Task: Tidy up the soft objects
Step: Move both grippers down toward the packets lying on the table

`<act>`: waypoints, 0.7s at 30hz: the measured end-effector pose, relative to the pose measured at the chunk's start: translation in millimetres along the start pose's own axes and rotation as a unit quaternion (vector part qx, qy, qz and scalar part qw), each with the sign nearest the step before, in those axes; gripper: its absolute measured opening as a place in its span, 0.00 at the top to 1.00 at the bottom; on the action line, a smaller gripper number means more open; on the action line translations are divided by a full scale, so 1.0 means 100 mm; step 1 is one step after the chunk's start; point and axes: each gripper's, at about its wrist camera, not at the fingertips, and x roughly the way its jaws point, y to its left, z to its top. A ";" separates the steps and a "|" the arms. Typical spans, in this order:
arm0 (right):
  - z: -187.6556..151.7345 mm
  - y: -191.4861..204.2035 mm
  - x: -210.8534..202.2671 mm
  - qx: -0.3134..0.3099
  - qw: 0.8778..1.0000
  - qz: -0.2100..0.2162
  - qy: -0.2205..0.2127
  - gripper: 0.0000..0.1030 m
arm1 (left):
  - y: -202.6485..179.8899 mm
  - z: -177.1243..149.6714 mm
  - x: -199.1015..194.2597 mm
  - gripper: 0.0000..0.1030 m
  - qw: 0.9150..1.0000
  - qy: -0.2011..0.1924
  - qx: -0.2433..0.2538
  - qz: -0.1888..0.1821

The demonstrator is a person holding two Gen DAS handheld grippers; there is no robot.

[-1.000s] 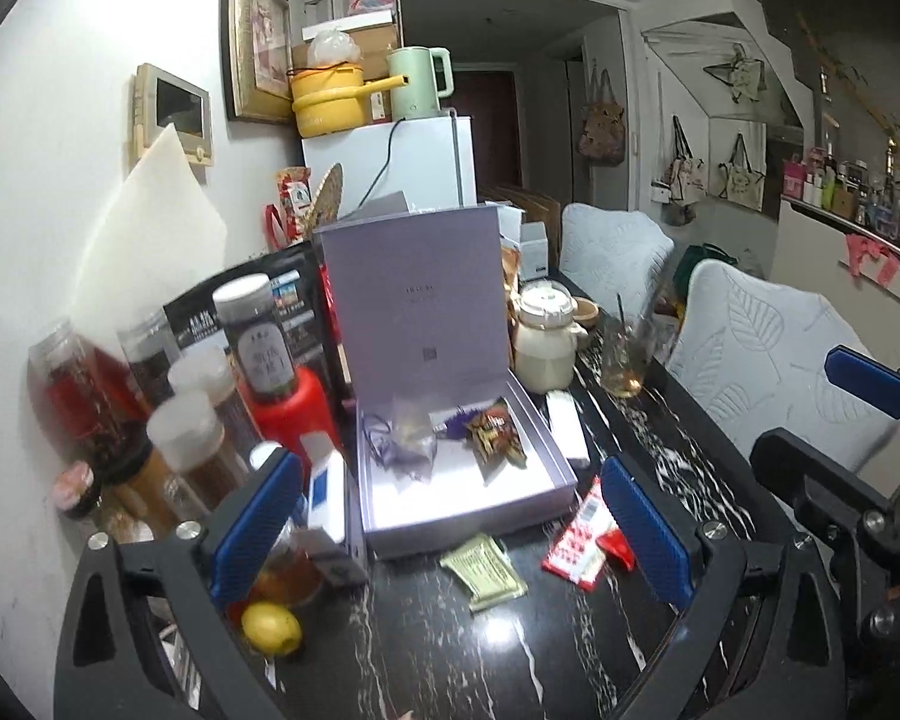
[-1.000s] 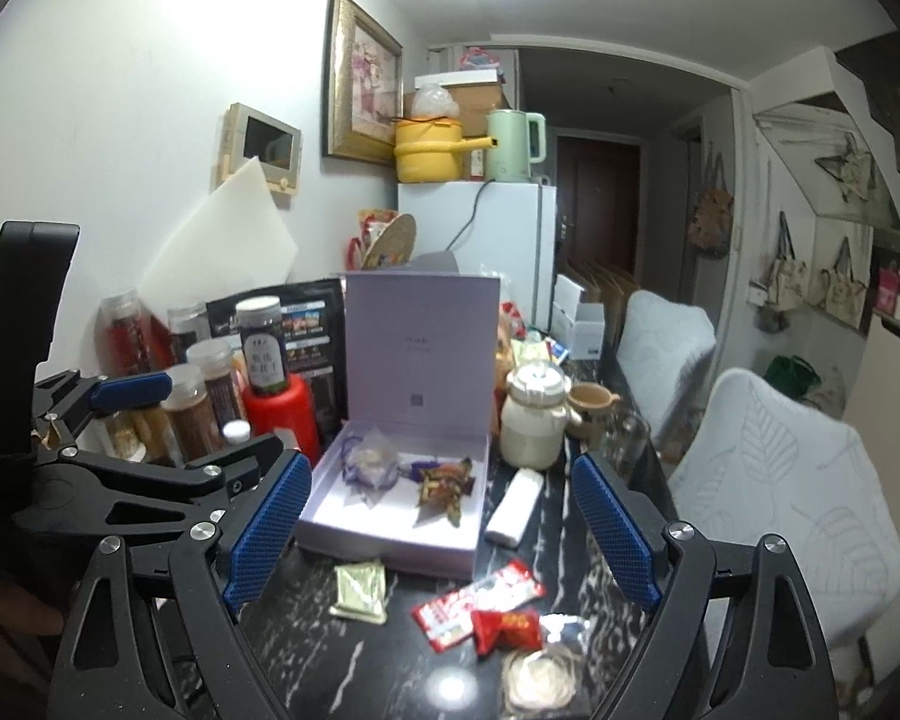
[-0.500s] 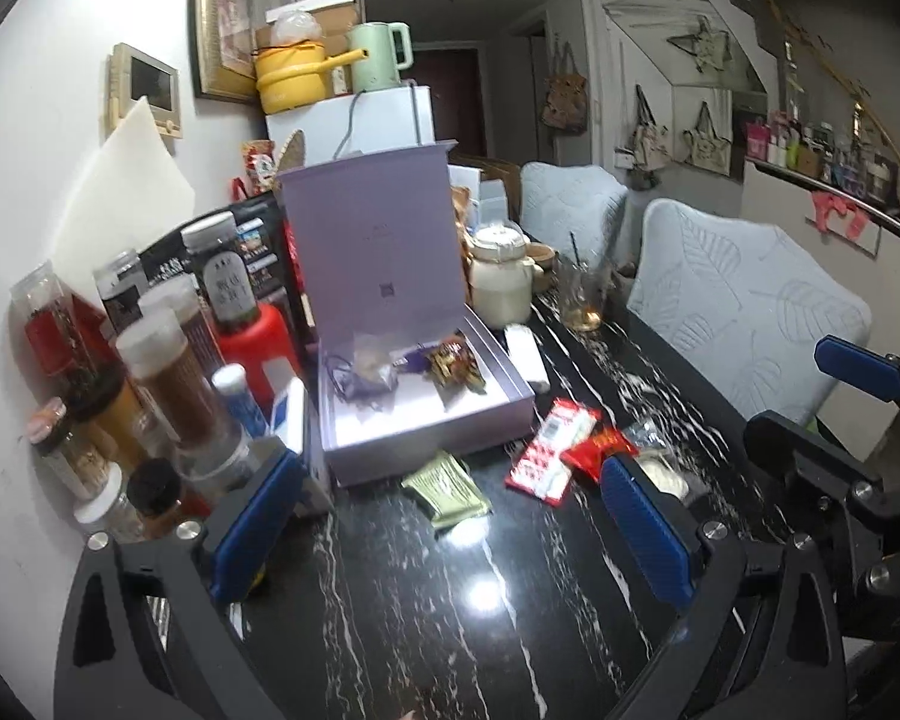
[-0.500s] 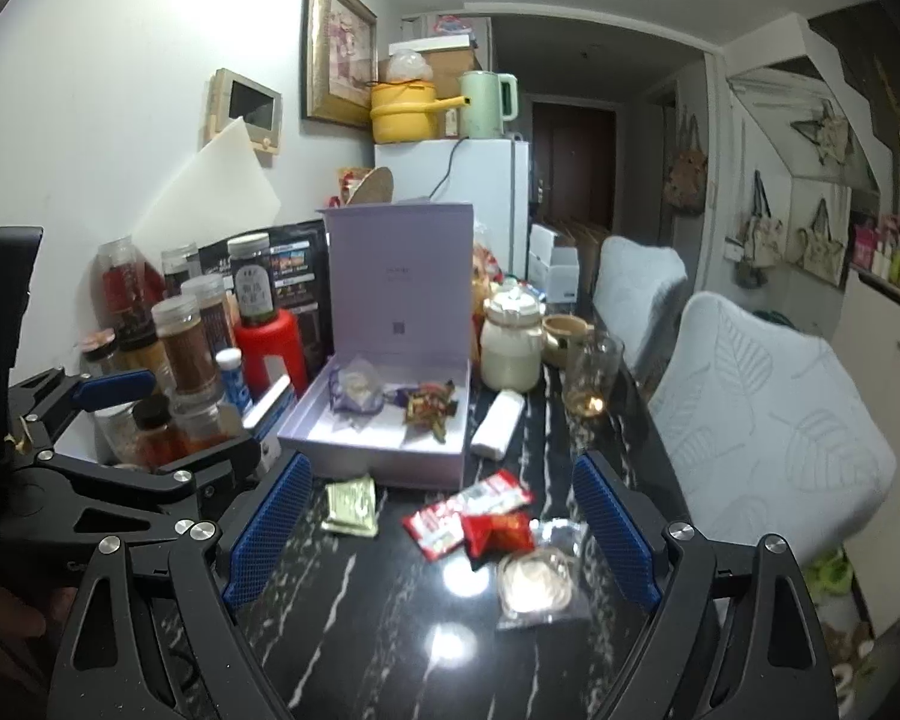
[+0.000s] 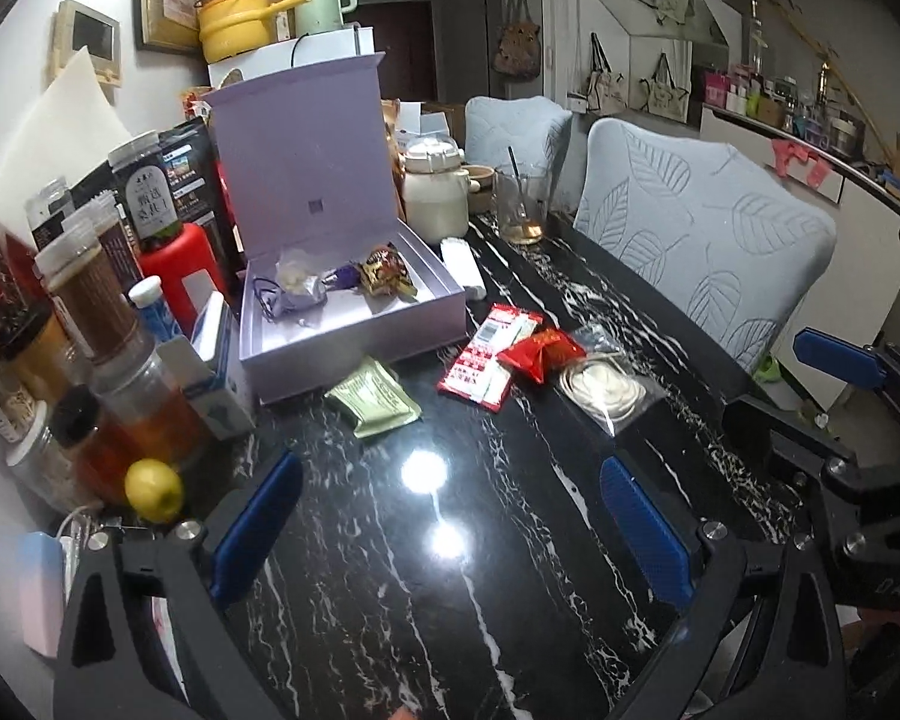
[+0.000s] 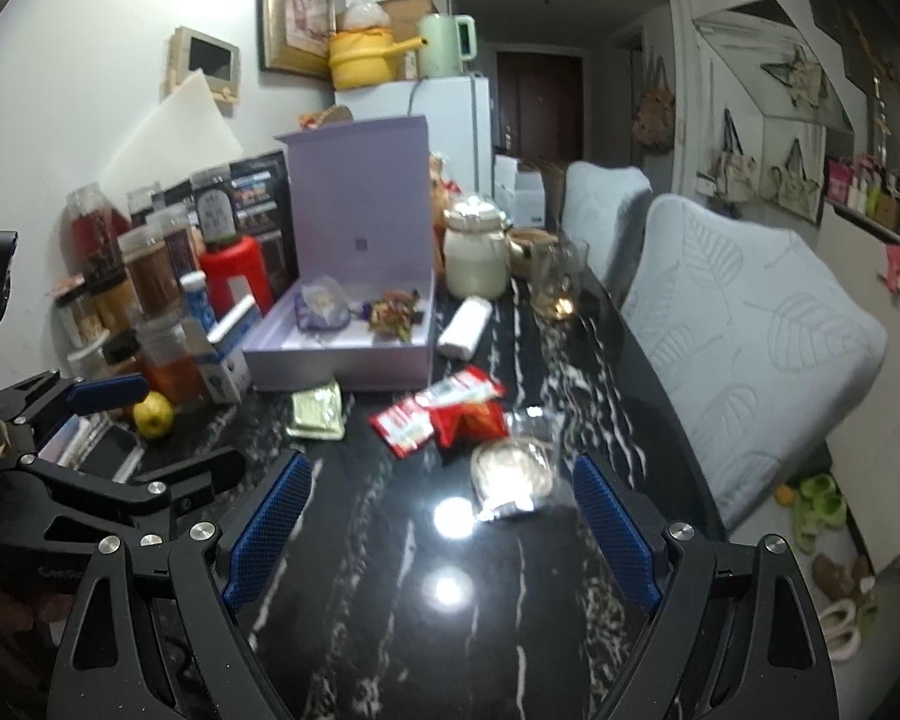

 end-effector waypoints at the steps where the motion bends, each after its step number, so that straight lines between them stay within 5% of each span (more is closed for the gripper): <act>1: -0.02 -0.01 0.01 0.001 1.000 0.000 0.003 0.13 | -0.01 -0.02 0.02 0.02 1.000 0.001 0.001 0.002; 9: -0.27 -0.18 0.19 0.024 0.999 0.003 0.037 0.13 | -0.13 -0.20 0.20 0.02 1.000 0.017 0.011 -0.008; 21: -0.40 -0.42 0.52 0.036 0.997 0.011 0.072 0.13 | 0.08 -0.37 0.56 0.02 0.997 0.054 -0.055 -0.025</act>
